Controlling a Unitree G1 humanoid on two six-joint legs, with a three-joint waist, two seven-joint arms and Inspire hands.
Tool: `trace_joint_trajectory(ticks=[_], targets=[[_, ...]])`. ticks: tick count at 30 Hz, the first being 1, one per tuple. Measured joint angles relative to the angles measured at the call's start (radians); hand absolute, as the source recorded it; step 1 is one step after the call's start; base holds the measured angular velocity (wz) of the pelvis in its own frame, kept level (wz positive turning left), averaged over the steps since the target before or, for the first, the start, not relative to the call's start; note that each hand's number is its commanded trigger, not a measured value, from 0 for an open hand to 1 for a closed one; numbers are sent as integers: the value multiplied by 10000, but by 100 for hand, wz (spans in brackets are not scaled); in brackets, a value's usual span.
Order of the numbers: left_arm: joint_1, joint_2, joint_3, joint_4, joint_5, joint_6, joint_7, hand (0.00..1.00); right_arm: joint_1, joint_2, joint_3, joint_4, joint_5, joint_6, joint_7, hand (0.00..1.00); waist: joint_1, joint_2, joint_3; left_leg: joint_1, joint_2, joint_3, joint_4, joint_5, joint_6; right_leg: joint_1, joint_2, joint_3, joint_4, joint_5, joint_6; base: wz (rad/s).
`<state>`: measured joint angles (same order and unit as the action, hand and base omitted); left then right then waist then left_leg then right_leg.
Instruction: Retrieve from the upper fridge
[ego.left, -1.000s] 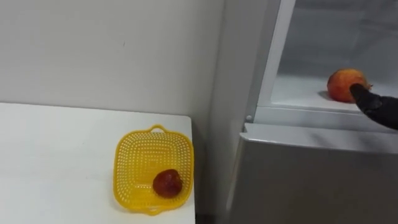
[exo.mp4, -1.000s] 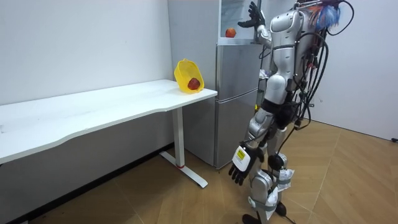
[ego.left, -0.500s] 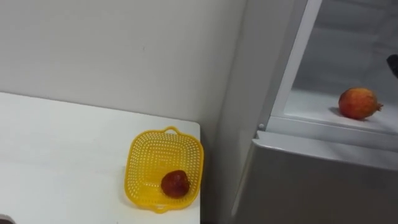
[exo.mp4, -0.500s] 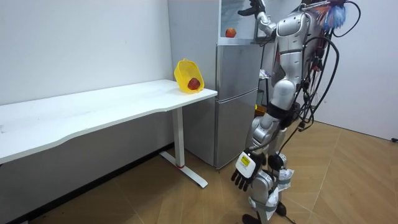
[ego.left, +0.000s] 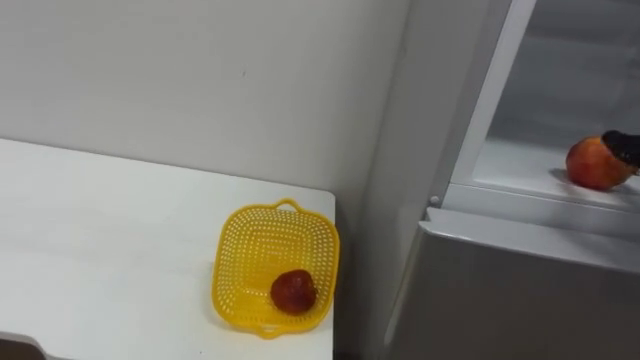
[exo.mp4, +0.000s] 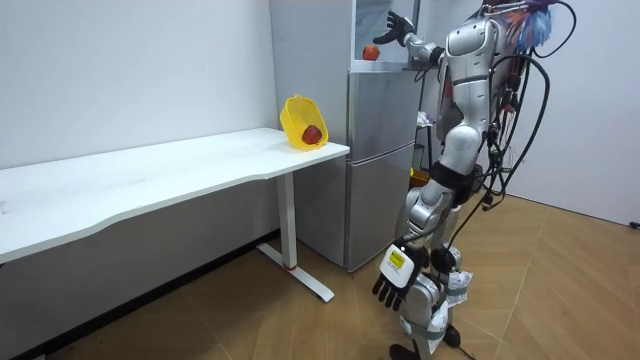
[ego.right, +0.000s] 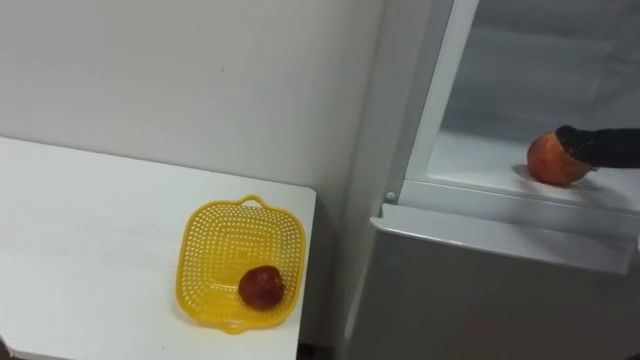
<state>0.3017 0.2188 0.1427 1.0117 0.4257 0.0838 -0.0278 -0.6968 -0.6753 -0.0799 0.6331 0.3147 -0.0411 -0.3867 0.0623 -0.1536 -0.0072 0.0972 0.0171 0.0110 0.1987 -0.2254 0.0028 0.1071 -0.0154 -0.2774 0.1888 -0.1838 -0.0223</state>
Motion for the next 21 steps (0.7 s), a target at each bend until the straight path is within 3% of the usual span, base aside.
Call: trace_joint_trajectory(ticks=[10, 21], targets=[[3, 1, 0, -66, 8, 360, -35, 0, 4, 0, 380, 753, 370, 510, 1245, 0, -21, -14, 16, 15, -29, -104, 26, 1, 0, 77, -20, -42, -25, -2, 2, 1], [44, 3, 1, -99, 3, 424, -41, 0, 4, 0, 379, 905, 573, 589, 1596, 0, -28, -2, 7, 13, -70, -148, 79, 4, 5, 134, -46, -108, -39, -5, 2, 1]])
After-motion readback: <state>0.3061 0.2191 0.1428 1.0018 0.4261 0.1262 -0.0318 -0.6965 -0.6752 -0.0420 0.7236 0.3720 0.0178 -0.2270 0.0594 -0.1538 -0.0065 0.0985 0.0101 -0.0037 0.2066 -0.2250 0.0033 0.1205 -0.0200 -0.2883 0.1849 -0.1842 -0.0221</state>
